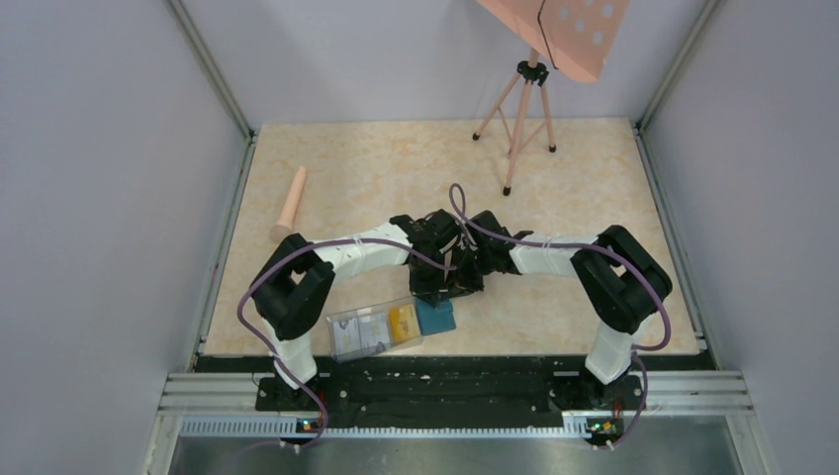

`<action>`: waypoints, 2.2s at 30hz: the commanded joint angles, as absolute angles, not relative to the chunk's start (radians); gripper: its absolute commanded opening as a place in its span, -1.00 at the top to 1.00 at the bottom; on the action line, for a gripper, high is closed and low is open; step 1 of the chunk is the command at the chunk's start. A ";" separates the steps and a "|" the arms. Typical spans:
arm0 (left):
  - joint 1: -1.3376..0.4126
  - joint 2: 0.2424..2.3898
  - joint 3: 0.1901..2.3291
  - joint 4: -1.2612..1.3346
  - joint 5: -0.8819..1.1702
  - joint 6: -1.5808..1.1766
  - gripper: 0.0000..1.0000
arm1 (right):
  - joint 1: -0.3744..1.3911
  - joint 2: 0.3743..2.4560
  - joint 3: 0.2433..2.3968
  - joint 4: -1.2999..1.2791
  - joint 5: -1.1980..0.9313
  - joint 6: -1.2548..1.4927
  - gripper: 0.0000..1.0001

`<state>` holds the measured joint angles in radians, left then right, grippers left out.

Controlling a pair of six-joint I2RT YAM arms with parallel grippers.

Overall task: Put the credit cards into the card holder
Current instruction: Close the card holder at the center of the board.

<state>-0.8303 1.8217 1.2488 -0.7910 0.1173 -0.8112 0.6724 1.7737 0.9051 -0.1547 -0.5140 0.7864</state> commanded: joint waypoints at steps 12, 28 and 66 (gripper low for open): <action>-0.832 1.835 1.166 -0.758 0.122 -0.818 1.00 | 0.680 1.748 0.906 -0.238 -0.435 0.717 1.00; -0.834 1.832 1.148 -0.756 0.104 -0.808 1.00 | 0.734 1.600 0.814 -0.180 -0.449 0.761 1.00; -1.023 1.969 1.161 -0.767 -0.038 -0.926 1.00 | 0.838 1.647 0.862 -0.302 -0.232 0.815 1.00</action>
